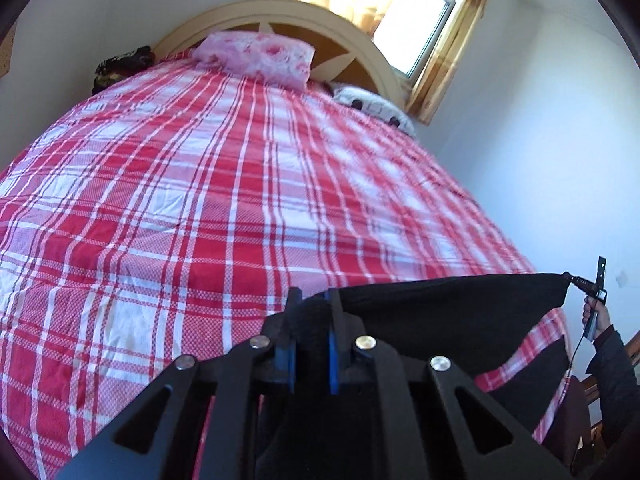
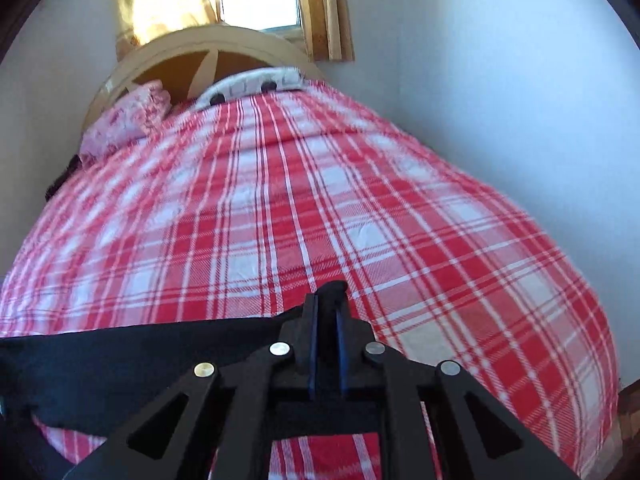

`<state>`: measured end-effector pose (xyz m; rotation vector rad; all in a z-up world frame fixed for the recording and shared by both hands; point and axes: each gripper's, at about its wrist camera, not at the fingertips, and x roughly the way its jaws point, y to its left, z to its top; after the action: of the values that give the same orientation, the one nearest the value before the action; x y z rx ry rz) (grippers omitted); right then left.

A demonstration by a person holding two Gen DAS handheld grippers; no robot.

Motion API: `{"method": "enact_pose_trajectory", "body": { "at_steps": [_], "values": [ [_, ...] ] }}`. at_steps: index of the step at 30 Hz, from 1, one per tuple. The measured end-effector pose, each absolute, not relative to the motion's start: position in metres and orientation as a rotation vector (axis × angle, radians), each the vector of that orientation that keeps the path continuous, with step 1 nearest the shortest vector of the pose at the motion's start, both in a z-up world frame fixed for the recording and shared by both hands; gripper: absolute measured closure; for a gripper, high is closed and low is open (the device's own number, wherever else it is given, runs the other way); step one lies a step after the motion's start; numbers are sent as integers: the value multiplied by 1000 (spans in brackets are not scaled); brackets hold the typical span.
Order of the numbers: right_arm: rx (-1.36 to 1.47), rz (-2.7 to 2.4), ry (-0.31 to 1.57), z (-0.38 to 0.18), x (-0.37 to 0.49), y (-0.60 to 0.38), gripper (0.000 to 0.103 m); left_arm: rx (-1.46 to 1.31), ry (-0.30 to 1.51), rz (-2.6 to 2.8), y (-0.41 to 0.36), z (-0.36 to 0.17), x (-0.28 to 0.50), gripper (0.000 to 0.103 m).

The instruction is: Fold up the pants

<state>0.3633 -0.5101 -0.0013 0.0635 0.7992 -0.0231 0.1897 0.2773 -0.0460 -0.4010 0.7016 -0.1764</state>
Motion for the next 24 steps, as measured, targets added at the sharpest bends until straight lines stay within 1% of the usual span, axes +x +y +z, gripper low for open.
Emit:
{"method": "enact_pose_trajectory", "body": {
  "at_steps": [4,7,9,14,20,22,24],
  "values": [
    [106,-25,716,25,310,-527,96,-423,644,-226,276,-41,159,91],
    [133,-43,692,25,269,-544,96,-446,608,-289,274,-48,131,91],
    [162,-63,694,16,241,-558,96,-445,594,-318,273,-53,114,91],
    [229,-91,722,-22,188,-577,95,-452,644,-349,271,-82,87,91],
    [290,-113,778,-57,151,-586,94,-395,666,-376,261,-106,71,89],
    [270,-115,812,-67,143,-582,93,-362,669,-376,258,-110,66,88],
    [239,-128,828,-71,136,-577,91,-346,665,-373,256,-111,62,83]
  ]
}}
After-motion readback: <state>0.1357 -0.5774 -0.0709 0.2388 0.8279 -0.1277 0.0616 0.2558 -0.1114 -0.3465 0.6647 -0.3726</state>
